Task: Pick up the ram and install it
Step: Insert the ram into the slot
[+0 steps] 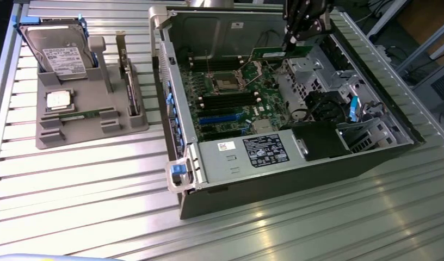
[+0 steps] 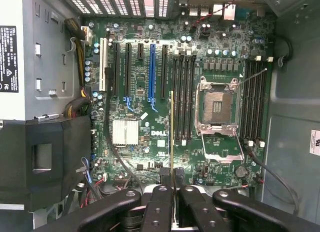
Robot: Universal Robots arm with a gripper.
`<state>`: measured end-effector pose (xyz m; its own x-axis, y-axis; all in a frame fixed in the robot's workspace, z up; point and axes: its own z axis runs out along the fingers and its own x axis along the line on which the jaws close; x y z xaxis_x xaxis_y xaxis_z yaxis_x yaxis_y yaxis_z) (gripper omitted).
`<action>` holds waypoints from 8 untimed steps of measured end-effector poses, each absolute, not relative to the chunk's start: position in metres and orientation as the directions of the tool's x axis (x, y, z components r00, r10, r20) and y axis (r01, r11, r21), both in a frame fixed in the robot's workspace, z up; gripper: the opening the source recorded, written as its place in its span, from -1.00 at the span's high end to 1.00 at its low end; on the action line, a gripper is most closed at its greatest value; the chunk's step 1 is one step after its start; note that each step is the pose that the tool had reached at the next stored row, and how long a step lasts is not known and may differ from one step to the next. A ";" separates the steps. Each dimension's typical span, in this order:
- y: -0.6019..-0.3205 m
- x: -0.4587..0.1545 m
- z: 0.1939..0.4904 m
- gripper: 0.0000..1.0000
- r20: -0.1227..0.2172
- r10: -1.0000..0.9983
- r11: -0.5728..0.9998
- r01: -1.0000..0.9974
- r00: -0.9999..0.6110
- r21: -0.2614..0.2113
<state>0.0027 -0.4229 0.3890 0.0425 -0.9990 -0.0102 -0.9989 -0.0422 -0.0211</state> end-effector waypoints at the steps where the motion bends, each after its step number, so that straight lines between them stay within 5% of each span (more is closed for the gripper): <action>1: -0.423 0.003 0.388 0.76 -0.010 -0.999 -0.042 -0.999 0.042 -0.021; 8: -0.423 0.002 0.385 0.76 -0.009 -0.999 -0.042 -0.999 0.042 -0.021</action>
